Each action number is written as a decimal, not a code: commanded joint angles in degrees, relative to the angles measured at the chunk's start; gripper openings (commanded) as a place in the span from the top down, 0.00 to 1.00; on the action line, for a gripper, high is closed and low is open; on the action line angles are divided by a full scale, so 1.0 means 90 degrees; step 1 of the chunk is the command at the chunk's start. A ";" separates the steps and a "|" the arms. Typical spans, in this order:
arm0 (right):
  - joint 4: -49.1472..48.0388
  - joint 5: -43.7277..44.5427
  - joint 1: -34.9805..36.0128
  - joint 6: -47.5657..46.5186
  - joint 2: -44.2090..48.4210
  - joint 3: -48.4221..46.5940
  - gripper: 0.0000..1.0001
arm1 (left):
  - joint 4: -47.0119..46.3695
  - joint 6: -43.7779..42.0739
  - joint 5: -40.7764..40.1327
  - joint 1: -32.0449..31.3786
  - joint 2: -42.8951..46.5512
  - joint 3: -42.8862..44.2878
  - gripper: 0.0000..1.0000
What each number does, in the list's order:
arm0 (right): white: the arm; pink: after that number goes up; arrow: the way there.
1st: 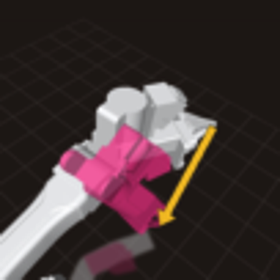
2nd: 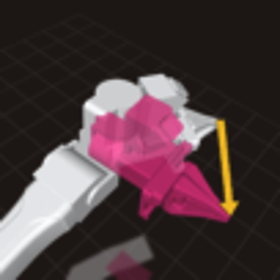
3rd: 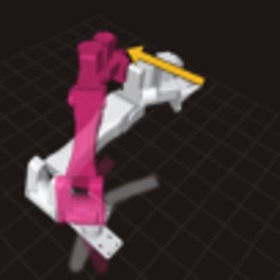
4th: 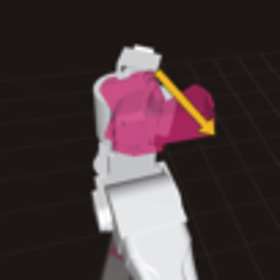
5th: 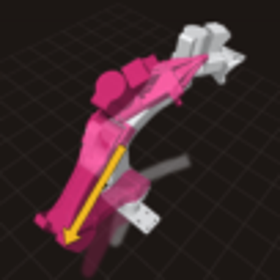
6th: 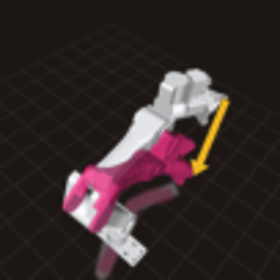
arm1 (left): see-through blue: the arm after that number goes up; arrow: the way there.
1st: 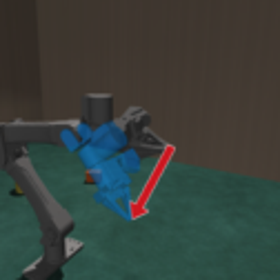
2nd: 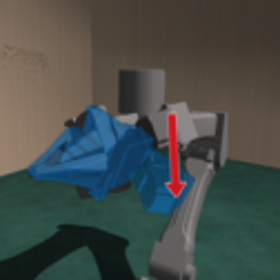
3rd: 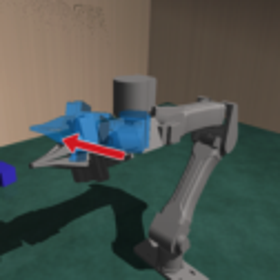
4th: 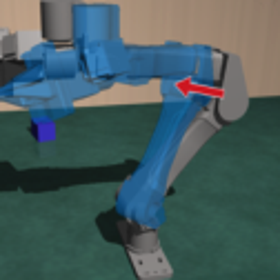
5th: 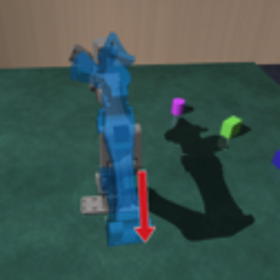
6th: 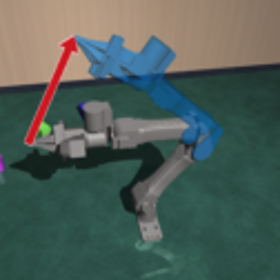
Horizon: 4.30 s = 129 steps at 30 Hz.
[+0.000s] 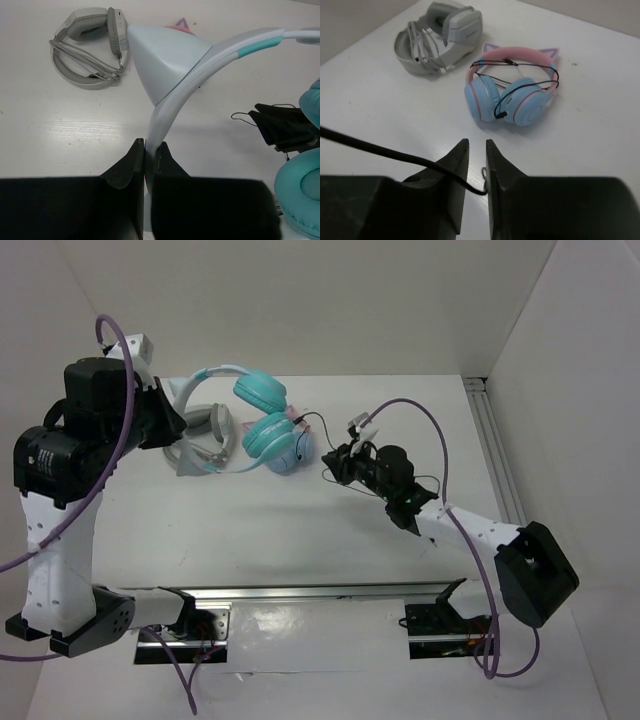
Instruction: Wrap the headphones
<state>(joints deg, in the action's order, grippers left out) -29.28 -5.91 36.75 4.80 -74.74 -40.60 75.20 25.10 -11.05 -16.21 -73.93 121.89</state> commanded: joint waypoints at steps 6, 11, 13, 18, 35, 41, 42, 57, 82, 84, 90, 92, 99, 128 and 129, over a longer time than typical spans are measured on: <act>-0.1015 -0.0007 0.0116 0.0375 0.0198 0.0789 0.81 | -0.0387 0.0199 -0.0501 0.0043 0.0324 0.0218 1.00; -0.0908 0.0364 0.0408 0.0434 0.0881 0.1297 1.00 | -0.0445 0.0199 -0.0627 0.0043 0.0324 -0.0055 1.00; -0.0683 0.0704 0.0623 0.0492 0.1330 0.1375 1.00 | -0.0514 0.0199 -0.0716 0.0043 0.0383 -0.0309 1.00; 0.0291 0.2350 0.1393 0.0434 0.2685 0.1377 1.00 | -0.1078 0.0199 -0.1474 0.0043 0.0606 -0.1497 1.00; 0.4668 0.3608 0.1688 -0.0073 0.2954 -0.1678 1.00 | -0.2584 -0.1363 -0.3077 -0.3672 -0.0164 -0.4450 1.00; 0.4942 0.2893 0.1688 -0.0152 0.2816 -0.1798 1.00 | -0.2584 -0.1656 -0.3450 -0.5188 -0.0672 -0.4578 1.00; 0.4942 0.2893 0.1688 -0.0152 0.2816 -0.1798 1.00 | -0.2584 -0.1743 -0.3450 -0.5327 -0.0672 -0.4636 1.00; 0.4884 0.2640 0.1746 0.0277 0.2074 -0.1729 1.00 | -0.3053 -0.2330 -0.3067 -0.6158 -0.0282 -0.5056 1.00; 0.5362 0.2912 0.1746 0.1156 0.1635 -0.2540 1.00 | -0.2045 -0.0726 -0.5933 -0.6158 -0.1200 -0.4508 1.00; 0.5362 0.3078 0.1746 0.1156 0.1459 -0.2665 1.00 | -0.2640 -0.1284 -0.5668 -0.6158 -0.0995 -0.4821 1.00; 0.5519 0.4055 0.1746 0.1293 0.1118 -0.2764 1.00 | -0.3305 -0.2015 -0.4273 -0.6246 -0.0127 -0.5221 1.00; 0.5519 0.4055 0.1746 0.1215 0.1058 -0.2764 1.00 | -0.3530 -0.2096 -0.3707 -0.6305 0.0108 -0.5222 1.00; 0.5030 0.3626 0.1805 0.0922 0.1185 -0.2491 1.00 | -0.3599 -0.2379 -0.2231 -0.6305 0.0314 -0.5281 1.00; 0.3362 -0.0024 0.1571 -0.0152 0.1468 -0.1076 0.95 | -0.4742 -0.2438 -0.0794 -0.6305 0.2638 -0.5408 1.00; 0.3070 -0.0365 0.1503 -0.0152 0.1526 -0.0998 0.95 | -0.4839 -0.2370 -0.0736 -0.6305 0.2696 -0.5466 1.00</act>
<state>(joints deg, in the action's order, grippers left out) 8.14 -0.54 52.36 6.24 -63.29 -51.00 43.18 1.72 -26.94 -72.01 -52.97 71.83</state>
